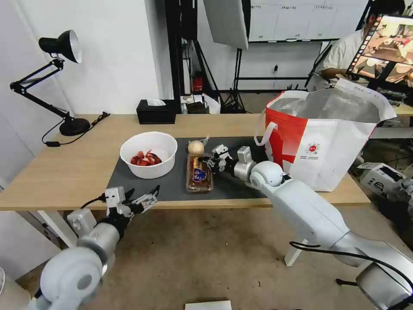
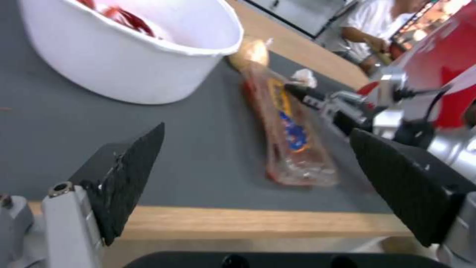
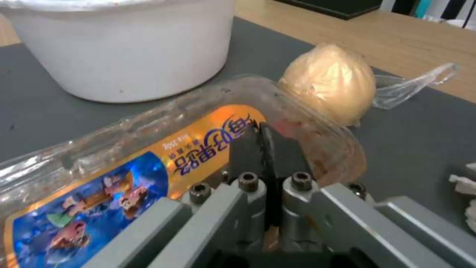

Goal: Pick up the trash from the table and place it into the takeout bag.

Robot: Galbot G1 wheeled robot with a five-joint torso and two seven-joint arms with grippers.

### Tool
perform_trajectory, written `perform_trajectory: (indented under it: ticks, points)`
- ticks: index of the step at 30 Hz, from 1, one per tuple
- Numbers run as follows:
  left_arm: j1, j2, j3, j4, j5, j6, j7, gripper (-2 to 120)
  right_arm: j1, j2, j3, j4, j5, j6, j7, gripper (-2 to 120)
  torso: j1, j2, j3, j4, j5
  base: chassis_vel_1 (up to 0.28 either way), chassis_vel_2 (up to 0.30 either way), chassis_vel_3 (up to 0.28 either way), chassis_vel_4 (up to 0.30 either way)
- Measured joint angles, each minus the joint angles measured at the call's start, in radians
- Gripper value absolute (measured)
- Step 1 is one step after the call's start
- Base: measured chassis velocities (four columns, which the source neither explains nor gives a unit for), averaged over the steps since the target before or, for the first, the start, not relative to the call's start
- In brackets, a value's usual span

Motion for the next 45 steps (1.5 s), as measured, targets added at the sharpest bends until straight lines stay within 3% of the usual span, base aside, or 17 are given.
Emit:
perform_trajectory:
  ticks: [5,15,23,33,45]
  points:
    - [-0.098,0.055,0.004,0.082,-0.239,0.036,-0.005,100,-0.016,-0.007,0.004,0.010,0.008,0.000,0.000,0,0.000,0.000,0.000,0.0000,0.0000,0.000,0.000,0.000,0.000]
    - [-0.222,0.049,0.034,0.237,-0.390,0.130,0.057,100,-0.007,-0.025,-0.009,0.021,0.021,-0.001,-0.003,0,0.000,0.000,0.000,0.0000,-0.0001,0.000,0.000,0.000,0.000]
    - [-0.279,0.023,0.062,0.281,-0.394,0.154,0.059,100,0.023,-0.016,-0.044,0.016,0.031,-0.001,-0.014,0,0.000,0.000,0.000,0.0004,0.0001,0.000,0.000,0.000,0.000]
    - [-0.390,-0.029,0.199,0.347,-0.355,0.150,0.045,100,0.026,-0.014,-0.048,0.014,0.034,0.001,-0.014,0,0.000,0.000,0.000,0.0001,0.0000,0.000,0.000,0.000,0.000]
    - [-0.458,-0.074,0.277,0.419,-0.335,0.136,0.021,100,0.039,-0.009,-0.054,0.004,0.036,0.002,-0.007,0,0.000,0.000,0.000,0.0001,0.0000,0.000,0.000,0.000,0.000]
